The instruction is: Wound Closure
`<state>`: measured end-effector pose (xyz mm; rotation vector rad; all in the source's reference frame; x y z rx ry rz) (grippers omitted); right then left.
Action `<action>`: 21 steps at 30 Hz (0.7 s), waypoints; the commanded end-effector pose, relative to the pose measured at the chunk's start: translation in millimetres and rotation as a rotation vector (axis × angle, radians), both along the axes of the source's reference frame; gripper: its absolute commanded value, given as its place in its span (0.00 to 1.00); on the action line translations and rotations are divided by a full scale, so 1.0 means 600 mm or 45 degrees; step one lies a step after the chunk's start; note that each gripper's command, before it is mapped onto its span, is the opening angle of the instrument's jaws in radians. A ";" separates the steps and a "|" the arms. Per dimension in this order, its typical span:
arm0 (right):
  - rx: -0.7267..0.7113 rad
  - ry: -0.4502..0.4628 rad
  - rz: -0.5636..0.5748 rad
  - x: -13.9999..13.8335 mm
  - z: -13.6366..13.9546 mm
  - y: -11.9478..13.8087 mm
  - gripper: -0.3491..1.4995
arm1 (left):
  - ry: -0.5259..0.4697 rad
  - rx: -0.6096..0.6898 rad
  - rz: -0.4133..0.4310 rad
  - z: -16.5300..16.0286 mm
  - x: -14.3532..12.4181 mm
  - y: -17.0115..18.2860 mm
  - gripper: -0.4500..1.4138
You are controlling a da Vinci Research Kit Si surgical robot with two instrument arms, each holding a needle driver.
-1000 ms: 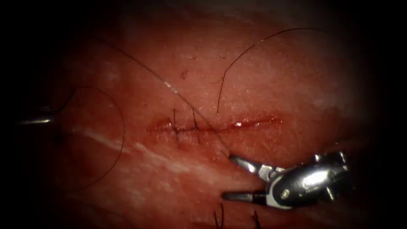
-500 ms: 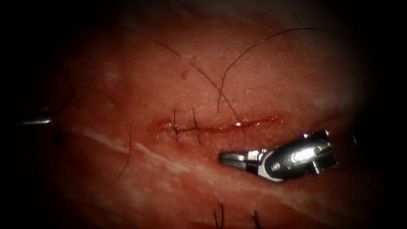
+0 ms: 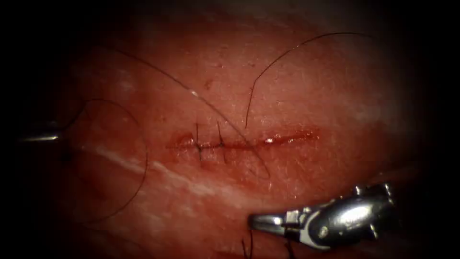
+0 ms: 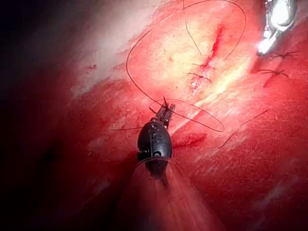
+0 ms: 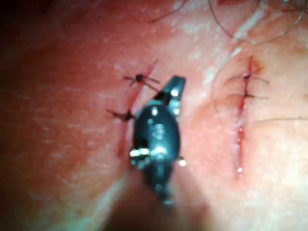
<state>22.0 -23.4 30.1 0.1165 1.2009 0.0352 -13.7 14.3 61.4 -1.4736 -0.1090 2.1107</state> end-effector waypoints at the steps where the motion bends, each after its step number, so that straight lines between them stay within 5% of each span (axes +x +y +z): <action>1: 0.011 -0.004 -0.011 0.0004 -0.0010 -0.0030 0.00 | -0.003 0.003 0.001 0.0014 -0.0009 -0.0006 0.00; 6: -0.010 -0.060 0.046 -0.0002 -0.0004 -0.0012 0.00 | -0.003 0.003 0.001 0.0014 -0.0010 -0.0006 0.00; 8: -0.024 -0.114 0.101 -0.0014 0.0046 0.0016 0.50 | -0.003 0.003 0.001 0.0013 -0.0009 -0.0007 0.00; 11: -0.005 -0.157 0.155 -0.0021 0.0084 0.0035 0.70 | -0.003 0.003 0.002 0.0013 -0.0007 -0.0007 0.00; 21: 0.009 -0.165 0.210 -0.0007 0.0119 0.0070 0.70 | -0.004 0.003 0.002 0.0013 -0.0007 -0.0007 0.00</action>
